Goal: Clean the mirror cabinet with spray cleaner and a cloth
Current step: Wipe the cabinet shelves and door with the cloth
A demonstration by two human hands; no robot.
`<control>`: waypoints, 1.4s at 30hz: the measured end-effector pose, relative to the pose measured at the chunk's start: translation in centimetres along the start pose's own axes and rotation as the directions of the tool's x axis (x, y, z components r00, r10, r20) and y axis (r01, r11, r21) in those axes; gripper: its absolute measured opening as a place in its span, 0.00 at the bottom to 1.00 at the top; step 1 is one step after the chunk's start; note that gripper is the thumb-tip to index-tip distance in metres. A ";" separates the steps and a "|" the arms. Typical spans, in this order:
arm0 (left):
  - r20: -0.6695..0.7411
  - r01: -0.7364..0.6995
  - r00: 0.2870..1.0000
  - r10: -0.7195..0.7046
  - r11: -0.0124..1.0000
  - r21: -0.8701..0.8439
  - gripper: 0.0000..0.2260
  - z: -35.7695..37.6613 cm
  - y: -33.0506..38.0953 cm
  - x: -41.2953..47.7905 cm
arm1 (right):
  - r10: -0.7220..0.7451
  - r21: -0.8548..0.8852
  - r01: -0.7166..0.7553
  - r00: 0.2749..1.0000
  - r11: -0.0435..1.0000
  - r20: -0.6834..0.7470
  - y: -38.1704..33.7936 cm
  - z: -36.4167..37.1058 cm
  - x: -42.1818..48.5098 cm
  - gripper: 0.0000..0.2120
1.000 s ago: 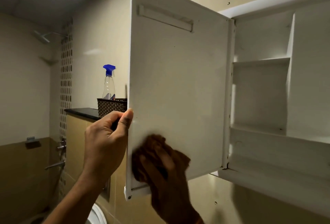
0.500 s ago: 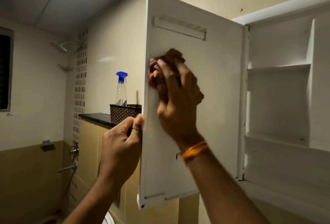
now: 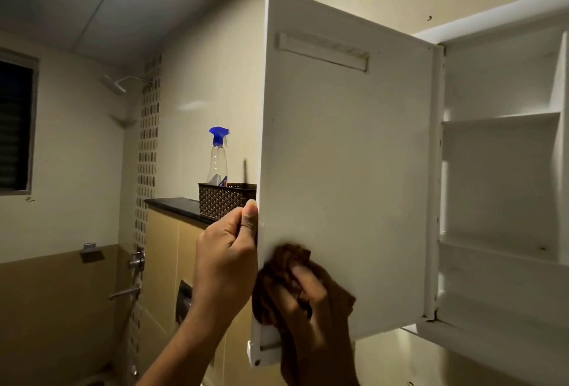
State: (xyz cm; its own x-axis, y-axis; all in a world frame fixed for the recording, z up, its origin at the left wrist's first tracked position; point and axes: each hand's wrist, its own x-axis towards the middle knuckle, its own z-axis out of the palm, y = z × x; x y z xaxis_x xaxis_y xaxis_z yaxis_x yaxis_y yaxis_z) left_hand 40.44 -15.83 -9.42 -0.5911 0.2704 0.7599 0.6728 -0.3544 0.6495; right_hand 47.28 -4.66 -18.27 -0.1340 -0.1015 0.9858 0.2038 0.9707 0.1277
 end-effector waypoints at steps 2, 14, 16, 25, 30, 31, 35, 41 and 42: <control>0.010 0.020 1.000 -0.019 0.999 -0.030 0.23 -0.2 -0.1 0.0 | -0.088 0.103 0.091 0.996 0.990 -0.033 0.0 -0.6 2.5 0.16; 0.061 0.037 0.998 -0.031 0.994 -0.102 0.20 -0.2 1.0 0.8 | 0.019 -0.013 -0.021 0.990 1.000 -0.139 1.2 -3.0 24.0 0.30; 0.020 -0.019 1.000 0.022 0.994 -0.103 0.21 0.0 2.3 2.0 | 0.027 0.010 -0.026 0.989 1.000 -0.149 1.1 -2.9 23.9 0.28; -0.155 -0.345 0.910 0.384 0.910 0.230 0.14 1.3 6.9 8.1 | 0.020 -0.003 -0.020 0.994 1.000 -0.111 4.9 -1.4 12.1 0.23; -0.136 -0.359 0.899 0.416 0.878 0.317 0.12 1.2 6.8 7.8 | 0.388 0.066 -0.386 0.873 0.920 -0.297 12.8 -3.0 13.5 0.23; -0.140 -0.364 0.896 0.423 0.876 0.315 0.12 1.3 6.8 7.8 | 0.493 0.077 -0.498 0.803 0.864 -0.334 14.0 -3.2 14.9 0.24; -0.171 -0.387 0.879 0.445 0.875 0.291 0.14 1.6 6.4 7.6 | 0.661 0.116 -0.666 0.675 0.737 -0.328 14.6 -3.8 21.5 0.23; -0.200 -0.381 0.874 0.442 0.881 0.282 0.13 1.8 6.4 7.3 | 0.293 0.125 -0.267 0.913 0.956 -0.284 8.9 -2.5 20.6 0.22; -0.198 -0.380 0.876 0.440 0.882 0.278 0.13 1.8 6.4 7.3 | 0.194 0.124 -0.167 0.950 0.978 -0.245 7.8 -2.3 18.9 0.22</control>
State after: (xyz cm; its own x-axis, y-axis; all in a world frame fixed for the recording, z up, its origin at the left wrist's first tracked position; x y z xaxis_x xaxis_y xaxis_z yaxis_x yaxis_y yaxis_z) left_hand 41.23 -14.54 0.40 -0.3098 -0.0964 0.9459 0.9419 -0.1666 0.2915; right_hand 48.54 0.53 1.56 0.1502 0.0379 0.9879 0.1018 0.9934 -0.0536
